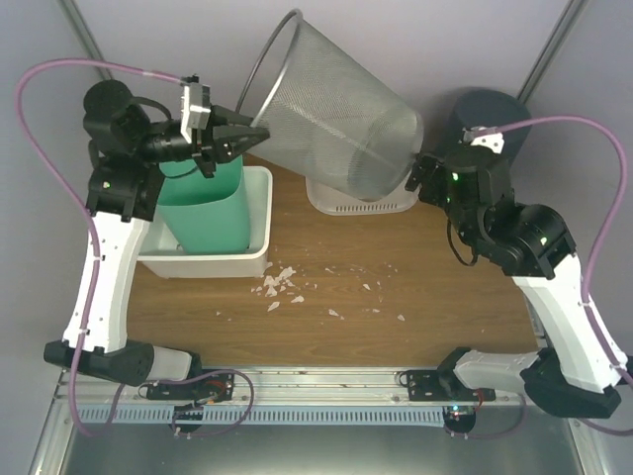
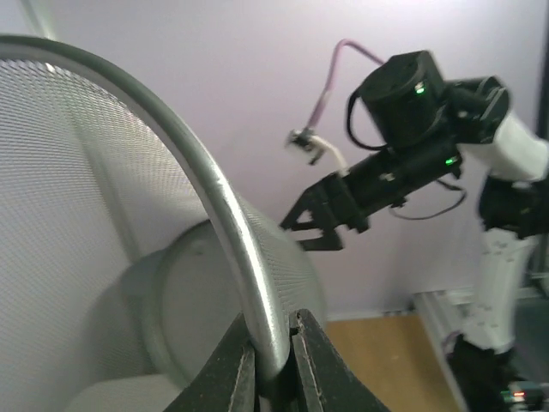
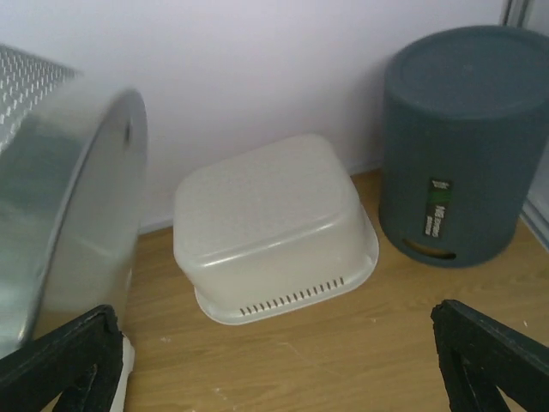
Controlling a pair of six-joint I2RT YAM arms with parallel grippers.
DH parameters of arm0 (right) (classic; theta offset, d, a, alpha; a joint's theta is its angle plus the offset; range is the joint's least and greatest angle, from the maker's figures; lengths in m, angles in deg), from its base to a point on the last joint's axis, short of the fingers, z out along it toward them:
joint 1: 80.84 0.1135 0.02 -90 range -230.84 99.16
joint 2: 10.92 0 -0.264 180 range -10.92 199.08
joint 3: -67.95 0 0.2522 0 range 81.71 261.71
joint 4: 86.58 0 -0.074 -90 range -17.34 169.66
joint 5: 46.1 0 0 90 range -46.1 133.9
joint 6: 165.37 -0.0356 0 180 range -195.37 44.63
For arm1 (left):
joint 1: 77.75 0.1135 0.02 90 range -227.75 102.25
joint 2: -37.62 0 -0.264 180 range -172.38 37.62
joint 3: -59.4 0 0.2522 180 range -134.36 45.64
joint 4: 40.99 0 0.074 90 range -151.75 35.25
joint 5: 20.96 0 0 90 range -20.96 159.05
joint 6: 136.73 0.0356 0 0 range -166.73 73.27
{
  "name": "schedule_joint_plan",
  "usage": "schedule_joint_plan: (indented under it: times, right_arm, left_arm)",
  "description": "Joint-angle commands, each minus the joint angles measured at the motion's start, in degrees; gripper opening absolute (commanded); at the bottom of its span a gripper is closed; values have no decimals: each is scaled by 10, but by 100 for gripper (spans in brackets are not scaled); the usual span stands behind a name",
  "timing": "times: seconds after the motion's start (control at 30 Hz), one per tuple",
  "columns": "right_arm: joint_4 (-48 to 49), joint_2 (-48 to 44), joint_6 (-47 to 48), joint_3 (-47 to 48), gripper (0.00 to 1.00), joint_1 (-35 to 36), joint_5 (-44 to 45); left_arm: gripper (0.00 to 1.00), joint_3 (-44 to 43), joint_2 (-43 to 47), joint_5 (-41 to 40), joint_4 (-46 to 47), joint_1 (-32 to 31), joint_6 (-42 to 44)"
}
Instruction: Turn the large container upside down
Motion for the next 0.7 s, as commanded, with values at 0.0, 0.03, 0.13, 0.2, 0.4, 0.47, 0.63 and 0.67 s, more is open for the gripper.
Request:
schedule_joint_plan:
  times: [0.0, 0.03, 0.13, 0.2, 0.4, 0.47, 0.63, 0.67]
  right_arm:
    - [-41, -27, -57, 28, 97, 3, -24]
    - [-44, -32, -61, 30, 97, 3, -33]
    - [-63, -35, -83, 48, 95, 3, -61]
    - [-93, -28, -96, 71, 95, 3, -72]
    - [-137, -61, -130, 79, 94, 2, -75]
    - [-137, -82, -143, 71, 94, 3, -63]
    - [-137, -120, -171, 45, 94, 3, -36]
    - [-138, -125, -176, 33, 93, 3, -32]
  left_arm:
    - [0, 36, 7, 62, 175, -52, -138]
    - [0, 55, 6, 56, 182, -58, -146]
    - [0, 112, 0, 41, 206, -77, -160]
    - [0, 133, -8, 26, 199, -99, -146]
    - [0, 171, -53, 11, 238, -131, -181]
    - [0, 192, -76, 22, 327, -134, -266]
    - [0, 232, -170, 32, 662, -145, -576]
    - [0, 234, -190, 29, 713, -148, -627]
